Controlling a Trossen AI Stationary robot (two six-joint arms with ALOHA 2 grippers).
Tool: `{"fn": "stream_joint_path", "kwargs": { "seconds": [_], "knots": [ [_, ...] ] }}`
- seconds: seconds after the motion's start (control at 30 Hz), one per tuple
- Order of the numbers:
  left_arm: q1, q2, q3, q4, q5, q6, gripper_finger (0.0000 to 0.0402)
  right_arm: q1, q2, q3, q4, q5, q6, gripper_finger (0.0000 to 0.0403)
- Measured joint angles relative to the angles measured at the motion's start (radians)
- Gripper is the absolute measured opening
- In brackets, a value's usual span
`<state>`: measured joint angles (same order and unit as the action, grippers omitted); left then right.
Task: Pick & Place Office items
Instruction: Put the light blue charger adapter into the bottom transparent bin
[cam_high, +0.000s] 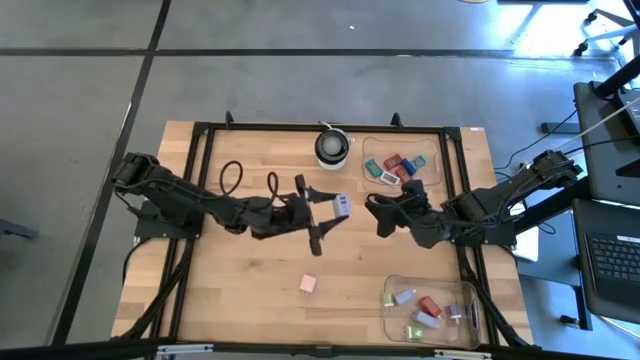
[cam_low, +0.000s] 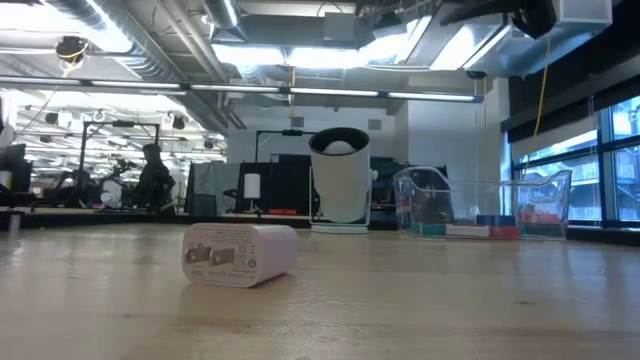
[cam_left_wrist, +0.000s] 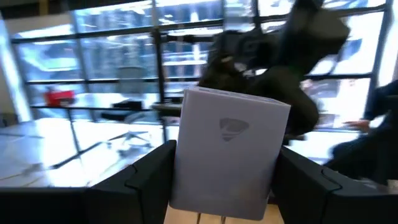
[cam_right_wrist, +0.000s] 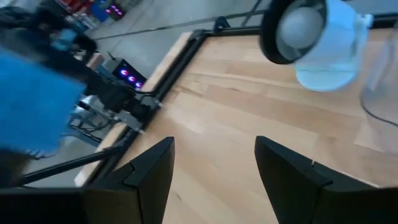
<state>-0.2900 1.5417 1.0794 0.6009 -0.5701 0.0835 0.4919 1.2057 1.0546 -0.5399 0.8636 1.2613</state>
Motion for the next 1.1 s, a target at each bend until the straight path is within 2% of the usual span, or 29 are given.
{"fn": "stream_joint_path", "kwargs": {
  "seconds": [0.2, 0.47, 0.6, 0.77, 0.9, 1.03, 1.1],
  "knots": [
    [0.011, 0.0, -0.001, -0.043, -0.109, -0.002, 0.0226, 0.0, 0.0, 0.0, 0.098, -0.019, -0.127, 0.0226],
    [0.012, 0.0, -0.001, -0.061, -0.089, -0.044, 0.0224, 0.0, 0.0, 0.0, 0.139, -0.046, -0.276, 0.0226],
    [0.013, 0.0, -0.001, -0.166, -0.095, -0.047, 0.0227, 0.0, 0.0, 0.0, 0.187, -0.061, -0.308, 0.0226],
    [0.013, 0.005, -0.001, -0.338, -0.109, -0.178, 0.0227, -0.001, 0.0, 0.0, 0.211, -0.013, -0.308, 0.0234],
    [0.022, 0.016, -0.001, -0.413, -0.107, -0.278, 0.0227, -0.012, 0.01, 0.0, 0.213, -0.019, -0.275, 0.0265],
    [0.05, 0.029, -0.001, -0.456, -0.054, -0.339, 0.0226, -0.051, 0.05, 0.0, 0.211, -0.078, -0.139, 0.0305],
    [0.059, 0.043, -0.002, -0.489, -0.027, -0.37, 0.0224, -0.076, 0.076, 0.0, 0.211, -0.144, -0.038, 0.032]
  ]
}}
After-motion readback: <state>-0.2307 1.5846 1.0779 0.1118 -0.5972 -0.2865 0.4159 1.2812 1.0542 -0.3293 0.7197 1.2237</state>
